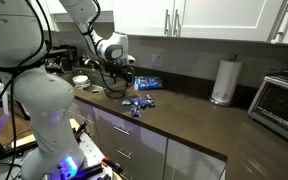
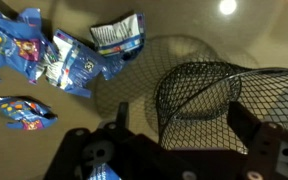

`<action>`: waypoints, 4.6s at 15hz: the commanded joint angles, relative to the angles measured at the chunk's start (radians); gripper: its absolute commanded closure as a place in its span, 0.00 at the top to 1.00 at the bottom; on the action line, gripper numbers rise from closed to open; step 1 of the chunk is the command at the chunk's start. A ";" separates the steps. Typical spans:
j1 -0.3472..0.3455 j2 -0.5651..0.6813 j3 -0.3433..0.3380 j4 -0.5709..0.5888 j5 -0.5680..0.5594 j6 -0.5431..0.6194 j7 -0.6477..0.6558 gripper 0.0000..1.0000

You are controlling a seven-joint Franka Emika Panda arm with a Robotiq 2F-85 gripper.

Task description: Move the basket away from the sink

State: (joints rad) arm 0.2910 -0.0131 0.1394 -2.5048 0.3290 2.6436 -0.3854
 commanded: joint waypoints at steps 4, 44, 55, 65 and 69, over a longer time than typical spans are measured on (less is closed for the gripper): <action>-0.043 0.152 0.073 0.069 0.043 0.178 0.059 0.68; -0.351 -0.059 -0.377 0.200 0.100 -0.116 0.072 0.02; -0.398 0.090 -0.328 0.203 0.021 0.007 0.198 0.02; -0.531 0.306 -0.262 0.356 0.133 -0.046 0.152 0.02; -0.594 0.354 -0.219 0.400 0.196 -0.081 0.126 0.02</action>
State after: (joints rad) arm -0.2490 0.3064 -0.1128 -2.1530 0.4771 2.6040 -0.2194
